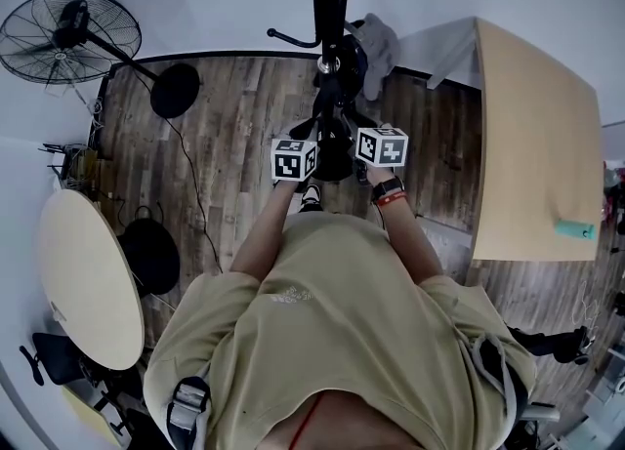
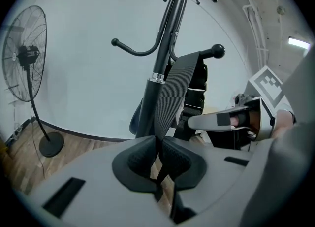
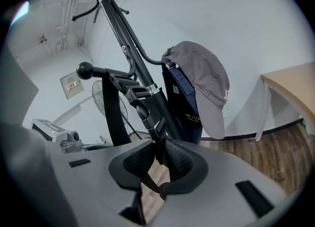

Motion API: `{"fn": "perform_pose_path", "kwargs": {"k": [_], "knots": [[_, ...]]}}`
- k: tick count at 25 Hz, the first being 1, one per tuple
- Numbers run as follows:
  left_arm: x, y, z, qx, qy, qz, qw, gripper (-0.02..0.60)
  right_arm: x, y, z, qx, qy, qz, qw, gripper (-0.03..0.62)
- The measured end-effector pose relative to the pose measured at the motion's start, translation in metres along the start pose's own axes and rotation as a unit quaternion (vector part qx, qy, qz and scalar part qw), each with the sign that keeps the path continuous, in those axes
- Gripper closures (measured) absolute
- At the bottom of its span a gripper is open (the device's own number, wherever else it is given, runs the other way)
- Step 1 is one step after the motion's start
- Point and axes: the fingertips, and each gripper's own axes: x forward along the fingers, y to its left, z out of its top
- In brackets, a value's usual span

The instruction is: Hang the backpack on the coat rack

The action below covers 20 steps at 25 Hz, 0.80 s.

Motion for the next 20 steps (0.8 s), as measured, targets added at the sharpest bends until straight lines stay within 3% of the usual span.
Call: {"fn": "perform_pose_path", "kwargs": {"k": [4,13,20], "knots": [[-0.002,-0.006,-0.002,0.016,-0.007,-0.002,0.9998,0.55,-0.004,0.003,0.0,-0.016,-0.002,0.002,1.0,0.507],[-0.023,-0.023,-0.002,0.027,-0.026,-0.006,0.9993,0.477,-0.035,0.002,0.004,-0.017,-0.03,-0.015,0.999,0.502],[-0.065,-0.036,0.035,0.027,-0.09,0.008,0.9955,0.479,-0.079,0.007,0.032,-0.039,-0.078,-0.03,0.996,0.505]]}}
